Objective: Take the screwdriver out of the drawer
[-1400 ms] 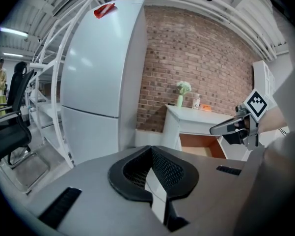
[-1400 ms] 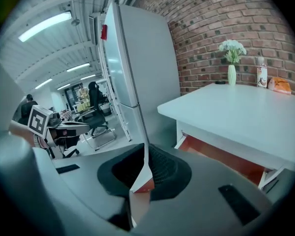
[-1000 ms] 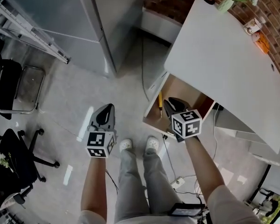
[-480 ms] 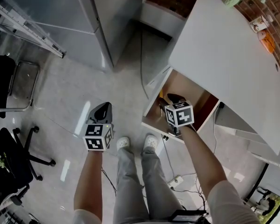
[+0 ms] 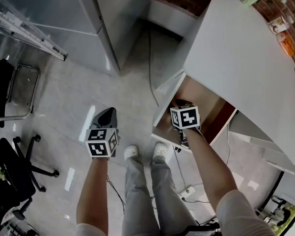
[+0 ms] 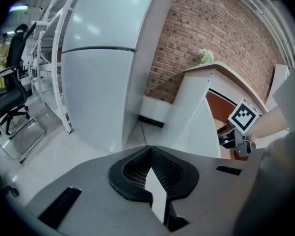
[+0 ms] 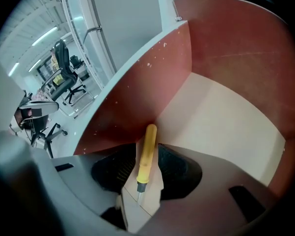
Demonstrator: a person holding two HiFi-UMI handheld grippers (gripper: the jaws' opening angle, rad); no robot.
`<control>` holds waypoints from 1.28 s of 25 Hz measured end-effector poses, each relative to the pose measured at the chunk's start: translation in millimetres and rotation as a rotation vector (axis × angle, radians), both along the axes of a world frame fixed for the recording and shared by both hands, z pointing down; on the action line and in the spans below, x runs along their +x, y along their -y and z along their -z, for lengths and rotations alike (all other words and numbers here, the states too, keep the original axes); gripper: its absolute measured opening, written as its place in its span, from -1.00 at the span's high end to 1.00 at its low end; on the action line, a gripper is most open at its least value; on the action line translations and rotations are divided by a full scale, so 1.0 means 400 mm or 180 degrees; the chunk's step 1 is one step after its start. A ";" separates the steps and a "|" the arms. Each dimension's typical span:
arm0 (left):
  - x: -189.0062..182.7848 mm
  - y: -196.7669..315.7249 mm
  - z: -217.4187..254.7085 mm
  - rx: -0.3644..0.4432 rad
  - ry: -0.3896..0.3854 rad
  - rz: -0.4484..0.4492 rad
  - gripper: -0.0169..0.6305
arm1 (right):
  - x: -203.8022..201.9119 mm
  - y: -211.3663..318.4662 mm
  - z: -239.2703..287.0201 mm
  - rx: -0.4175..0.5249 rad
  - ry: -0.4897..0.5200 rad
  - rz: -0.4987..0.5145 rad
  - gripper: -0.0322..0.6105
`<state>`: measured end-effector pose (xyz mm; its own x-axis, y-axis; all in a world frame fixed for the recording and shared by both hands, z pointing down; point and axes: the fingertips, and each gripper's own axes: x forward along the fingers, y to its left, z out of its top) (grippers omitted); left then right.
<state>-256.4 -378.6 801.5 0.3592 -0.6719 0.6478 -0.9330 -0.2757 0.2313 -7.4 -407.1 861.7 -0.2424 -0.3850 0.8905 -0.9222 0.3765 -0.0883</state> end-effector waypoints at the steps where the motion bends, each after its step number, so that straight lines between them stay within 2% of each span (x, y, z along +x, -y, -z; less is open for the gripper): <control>1: -0.002 0.000 -0.003 -0.0005 -0.0001 0.0002 0.91 | 0.001 -0.001 -0.008 -0.0016 -0.0031 0.0001 0.49; 7: 0.009 0.003 -0.010 0.0011 -0.0013 -0.0068 0.91 | 0.008 0.007 -0.029 0.0078 -0.0204 -0.0015 0.55; 10: 0.022 0.000 -0.012 0.0012 -0.0010 -0.0115 0.91 | 0.019 0.007 -0.030 0.0109 -0.0160 -0.0100 0.64; 18: 0.015 -0.004 -0.002 -0.0020 0.0018 -0.0096 0.91 | 0.023 0.006 -0.017 0.0090 -0.0125 -0.0183 0.68; 32: 0.001 -0.048 0.102 -0.0161 -0.0020 0.0109 0.91 | 0.016 -0.049 0.148 0.0137 0.0075 -0.0164 0.68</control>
